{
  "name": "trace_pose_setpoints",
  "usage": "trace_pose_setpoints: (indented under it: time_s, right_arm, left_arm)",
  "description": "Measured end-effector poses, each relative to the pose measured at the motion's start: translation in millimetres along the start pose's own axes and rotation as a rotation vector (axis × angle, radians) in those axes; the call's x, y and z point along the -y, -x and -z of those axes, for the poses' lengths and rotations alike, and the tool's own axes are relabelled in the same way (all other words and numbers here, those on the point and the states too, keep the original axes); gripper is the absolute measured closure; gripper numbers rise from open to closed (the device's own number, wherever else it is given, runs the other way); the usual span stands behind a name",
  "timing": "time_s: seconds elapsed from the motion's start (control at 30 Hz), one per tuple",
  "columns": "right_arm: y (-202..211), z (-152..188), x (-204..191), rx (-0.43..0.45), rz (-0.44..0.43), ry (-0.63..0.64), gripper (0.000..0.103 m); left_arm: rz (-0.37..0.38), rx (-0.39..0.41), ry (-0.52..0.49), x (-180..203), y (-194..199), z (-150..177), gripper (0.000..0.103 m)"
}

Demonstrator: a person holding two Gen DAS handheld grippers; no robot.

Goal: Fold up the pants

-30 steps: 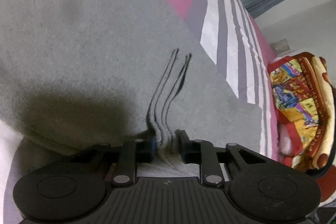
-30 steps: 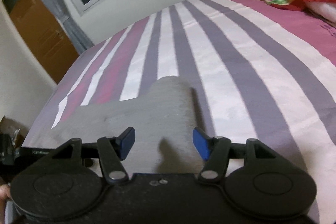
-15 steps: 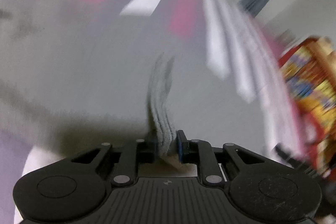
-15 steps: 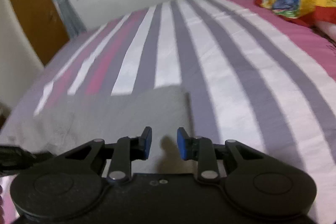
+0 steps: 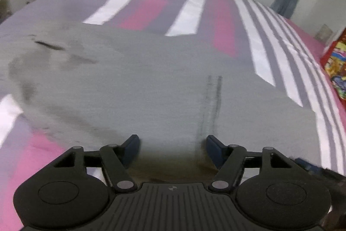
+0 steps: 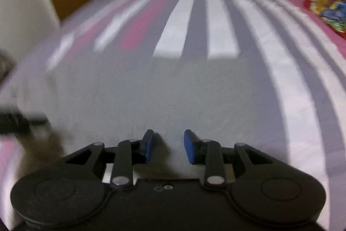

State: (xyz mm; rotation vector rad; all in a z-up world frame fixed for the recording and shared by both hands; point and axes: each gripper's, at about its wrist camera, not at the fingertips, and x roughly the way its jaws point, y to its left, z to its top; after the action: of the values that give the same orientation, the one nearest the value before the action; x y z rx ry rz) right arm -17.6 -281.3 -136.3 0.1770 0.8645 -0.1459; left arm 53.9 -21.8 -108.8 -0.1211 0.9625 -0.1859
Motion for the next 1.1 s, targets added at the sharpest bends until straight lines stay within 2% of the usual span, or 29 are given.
trace_pose_setpoints:
  time_s: [0.07, 0.13, 0.2, 0.27, 0.33, 0.43, 0.53, 0.6, 0.67, 0.73, 0.8, 0.87, 0.9, 0.93, 1.0, 1.1]
  right_arm:
    - [1.1, -0.8, -9.0, 0.009, 0.019, 0.031, 0.07]
    - [9.3, -6.3, -9.9, 0.024, -0.055, -0.024, 0.072]
    - [14.5, -11.4, -15.0, 0.044, -0.083, -0.038, 0.07]
    - [15.5, -14.4, -25.1, 0.058, -0.101, -0.014, 0.07]
    - [12.2, -17.8, -34.9, 0.045, -0.122, -0.006, 0.07]
    - [10.3, -14.5, -43.0, 0.022, -0.133, 0.003, 0.071]
    - [4.3, -9.7, -44.9, 0.002, -0.13, 0.0, 0.071]
    - [5.5, -5.3, -48.1, 0.004, -0.127, -0.004, 0.071]
    - [4.3, -5.5, -48.6, 0.0, -0.126, -0.007, 0.071]
    - [3.2, -6.2, -47.7, -0.002, -0.126, -0.012, 0.071]
    - [-0.2, -6.6, -45.9, -0.003, -0.125, -0.014, 0.071]
    - [-0.9, -6.3, -46.0, 0.001, -0.12, -0.012, 0.071]
    - [-1.1, -6.3, -46.2, 0.003, -0.117, -0.013, 0.071]
    - [-0.7, -6.2, -46.9, 0.004, -0.114, -0.014, 0.071]
    - [0.2, -8.0, -47.5, 0.011, -0.102, -0.011, 0.071]
    - [3.4, -13.1, -48.7, 0.031, -0.083, 0.004, 0.071]
  left_arm:
    - [-0.029, 0.02, 0.004, -12.8, 9.7, -1.3, 0.035]
    - [-0.057, 0.037, 0.009, -29.4, 16.3, -5.2, 0.035]
    - [-0.086, 0.046, 0.043, -49.7, 22.1, -5.8, 0.029]
    - [-0.115, 0.058, 0.101, -71.5, 26.0, -8.1, 0.022]
    - [-0.121, 0.063, 0.168, -93.7, 26.7, -10.5, 0.021]
    - [-0.126, 0.065, 0.327, -135.7, 22.3, -7.2, 0.019]
    - [-0.059, 0.035, 0.539, -184.4, 4.5, 2.2, 0.019]
    - [0.053, 0.055, 0.658, -205.3, -7.5, 10.5, 0.018]
    - [0.117, 0.059, 0.731, -218.9, -23.3, 13.8, 0.019]
    - [0.167, 0.08, 0.753, -224.6, -34.0, 13.5, 0.019]
    - [0.202, 0.107, 0.769, -227.5, -43.8, 10.6, 0.03]
    - [0.206, 0.11, 0.796, -232.5, -56.4, 6.7, 0.052]
    - [0.207, 0.111, 0.815, -235.4, -62.4, 5.9, 0.06]
    - [0.2, 0.109, 0.829, -238.1, -67.5, 5.5, 0.076]
    - [0.209, 0.112, 0.852, -238.9, -72.7, 7.0, 0.08]
    - [0.165, 0.156, 0.764, -223.4, -60.3, 2.3, 0.085]
